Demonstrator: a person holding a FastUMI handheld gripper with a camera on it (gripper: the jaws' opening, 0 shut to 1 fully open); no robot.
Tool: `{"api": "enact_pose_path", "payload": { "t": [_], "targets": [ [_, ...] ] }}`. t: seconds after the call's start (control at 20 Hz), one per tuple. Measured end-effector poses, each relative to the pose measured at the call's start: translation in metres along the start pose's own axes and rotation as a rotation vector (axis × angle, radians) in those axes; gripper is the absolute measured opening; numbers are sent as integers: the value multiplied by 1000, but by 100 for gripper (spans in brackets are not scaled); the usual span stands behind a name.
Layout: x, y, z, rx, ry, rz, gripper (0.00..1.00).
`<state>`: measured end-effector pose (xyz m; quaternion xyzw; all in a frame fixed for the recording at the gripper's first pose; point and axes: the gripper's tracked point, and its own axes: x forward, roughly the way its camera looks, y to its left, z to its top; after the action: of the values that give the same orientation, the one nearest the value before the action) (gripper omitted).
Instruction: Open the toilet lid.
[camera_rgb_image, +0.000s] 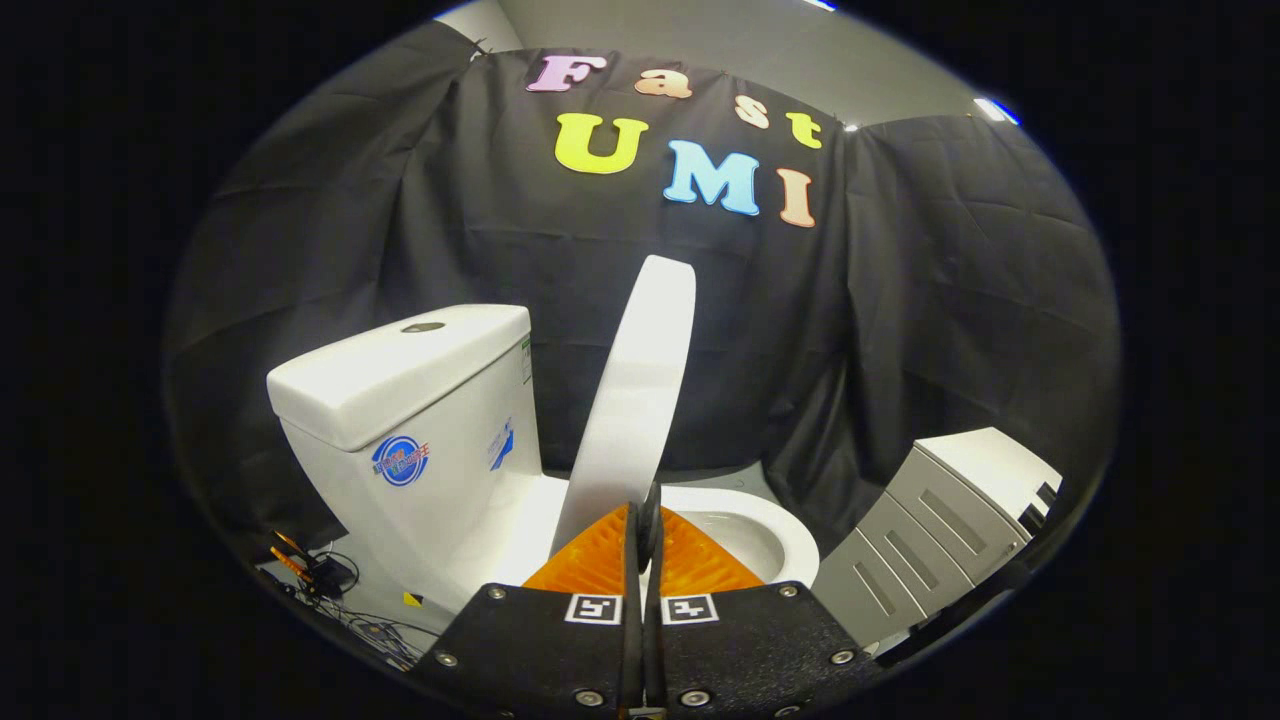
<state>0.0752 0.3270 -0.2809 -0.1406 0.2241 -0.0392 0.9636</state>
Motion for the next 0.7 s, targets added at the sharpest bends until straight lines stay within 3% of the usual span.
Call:
{"api": "enact_pose_path", "payload": {
  "t": [0.4,0.7],
  "targets": [
    [-2,29,10,-109,-39,20,0],
    [-1,49,13,-85,-61,56,0]
  ]
}}
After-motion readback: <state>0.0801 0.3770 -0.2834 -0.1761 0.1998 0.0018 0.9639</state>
